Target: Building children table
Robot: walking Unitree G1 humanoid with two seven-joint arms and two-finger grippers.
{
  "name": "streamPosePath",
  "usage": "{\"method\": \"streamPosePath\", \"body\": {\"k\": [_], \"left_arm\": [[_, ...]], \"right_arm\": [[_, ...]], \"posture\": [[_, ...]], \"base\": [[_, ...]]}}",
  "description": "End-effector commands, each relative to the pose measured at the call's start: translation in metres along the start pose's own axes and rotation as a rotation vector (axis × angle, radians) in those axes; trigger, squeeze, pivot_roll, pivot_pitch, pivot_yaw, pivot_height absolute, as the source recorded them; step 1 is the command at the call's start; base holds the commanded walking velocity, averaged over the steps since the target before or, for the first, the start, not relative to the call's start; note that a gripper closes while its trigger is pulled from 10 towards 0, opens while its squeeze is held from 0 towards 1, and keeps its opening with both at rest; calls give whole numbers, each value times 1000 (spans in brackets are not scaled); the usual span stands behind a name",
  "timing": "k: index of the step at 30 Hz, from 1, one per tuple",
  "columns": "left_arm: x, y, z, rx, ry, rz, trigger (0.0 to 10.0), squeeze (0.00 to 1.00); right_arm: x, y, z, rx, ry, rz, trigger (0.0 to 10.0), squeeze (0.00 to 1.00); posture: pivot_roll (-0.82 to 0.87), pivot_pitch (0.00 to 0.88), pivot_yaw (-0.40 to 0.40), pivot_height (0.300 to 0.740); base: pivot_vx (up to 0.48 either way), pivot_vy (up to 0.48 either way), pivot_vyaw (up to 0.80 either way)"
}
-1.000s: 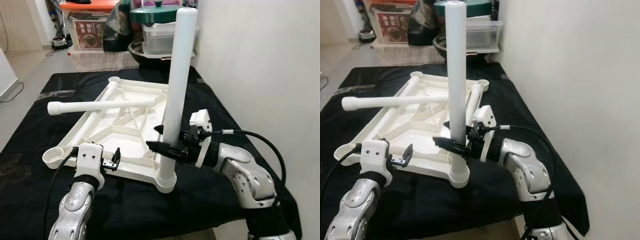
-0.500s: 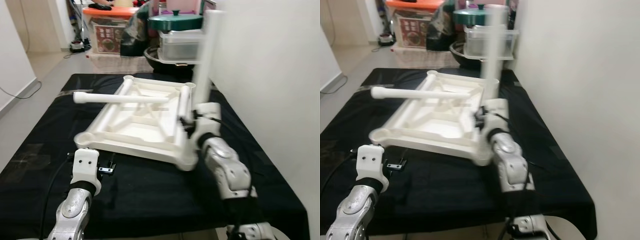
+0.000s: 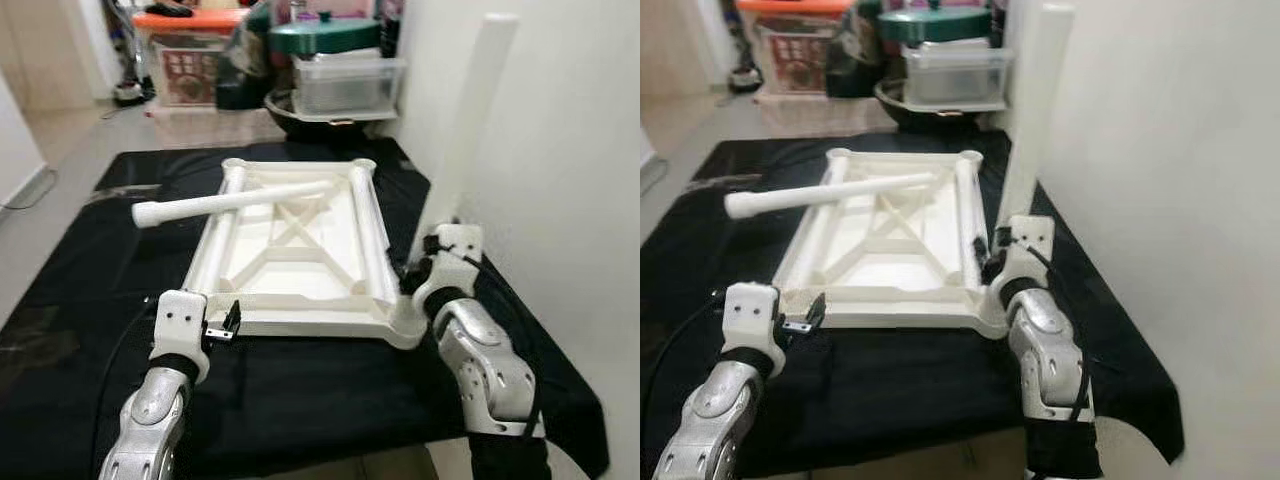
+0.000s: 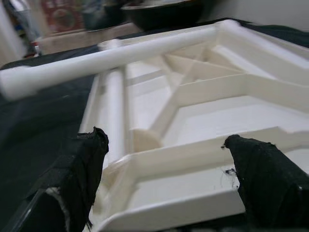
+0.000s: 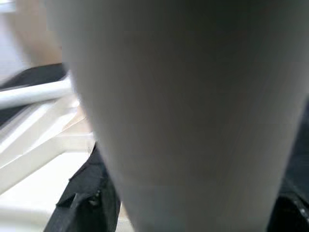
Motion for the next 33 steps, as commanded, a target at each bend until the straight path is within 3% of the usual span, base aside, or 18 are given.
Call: {"method": "streamPosePath", "body": {"k": [1,2,4,9,12,13,15,16,17,19,20,22,25,28,29,30,31,33], "left_arm": [[4,-2,0,4,3,12,10000,0],[4,-2,0,4,3,12,10000,0],[4,-1,0,3,4,13,10000,0],[5,0,1,-2,9,15,10000,0],[6,0,1,-5,16,17,10000,0],[6,0,1,-7,19,15,10000,0],[6,0,1,-9,21,14,10000,0],[6,-1,0,-10,26,12,10000,0],[6,-1,-1,-11,29,11,10000,0],[7,-3,-4,-7,37,10,10000,0],[8,-4,-6,-3,38,10,10000,0],[8,-6,-7,2,39,11,10000,0],[8,-6,-8,3,39,13,10000,0],[8,-6,-6,4,36,11,10000,0],[7,-7,-5,7,31,10,10000,0],[7,-8,-4,9,28,9,10000,0],[7,-8,-4,9,28,9,10000,0],[4,-10,-3,15,18,8,10000,0]], "right_arm": [[38,17,5,-97,309,17,10000,0],[38,17,5,-97,309,17,10000,0],[49,26,-1,-162,481,-34,10000,0],[63,21,-8,-174,705,-106,10000,0],[67,14,-2,-159,767,-142,10000,0],[63,13,12,-148,693,-143,2000,0],[59,13,21,-140,634,-138,2000,0],[46,9,37,-93,492,-133,0,0],[38,6,45,-58,398,-131,0,0],[2,-10,56,79,64,-85,0,0],[-25,-25,51,165,-154,-70,0,0],[-56,-47,32,276,-397,-65,0,0],[-67,-61,19,330,-479,-56,0,0],[-56,-71,4,334,-435,-38,0,0],[-38,-65,5,303,-334,-34,10000,0],[-25,-60,7,280,-263,-31,10000,0],[-25,-60,7,280,-263,-31,10000,0],[1,-36,12,132,-106,42,10000,0]], "posture": [[-10,0,-14,740],[-10,0,-14,740],[1,0,-19,740],[15,0,-32,740],[23,0,-41,740],[32,0,-52,740],[32,0,-52,740],[42,0,-62,740],[42,0,-63,740],[44,0,-64,740],[39,0,-64,740],[34,0,-64,740],[35,0,-63,740],[18,0,-52,740],[2,0,-44,740],[2,0,-44,740],[2,0,-44,740],[-7,0,-37,740]], "base": [[0,0,0],[0,0,0],[0,0,0],[0,0,0],[0,0,0],[0,0,0],[0,0,0],[0,0,0],[0,0,0],[0,0,0],[0,0,0],[0,0,0],[0,0,0],[0,0,0],[0,0,0],[0,0,0],[0,0,0],[0,0,0]]}}
Point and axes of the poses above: a point about 5 cm out from each wrist's last joint towards the gripper, its own z axis pointing out of the wrist towards the gripper, its own y axis along the axis of the wrist's last joint, x = y × z, the point moved 4 cm from there along z, pointing out of the wrist towards the gripper, and after that the axes turned 14 degrees about -z, right-handed, at the moved point
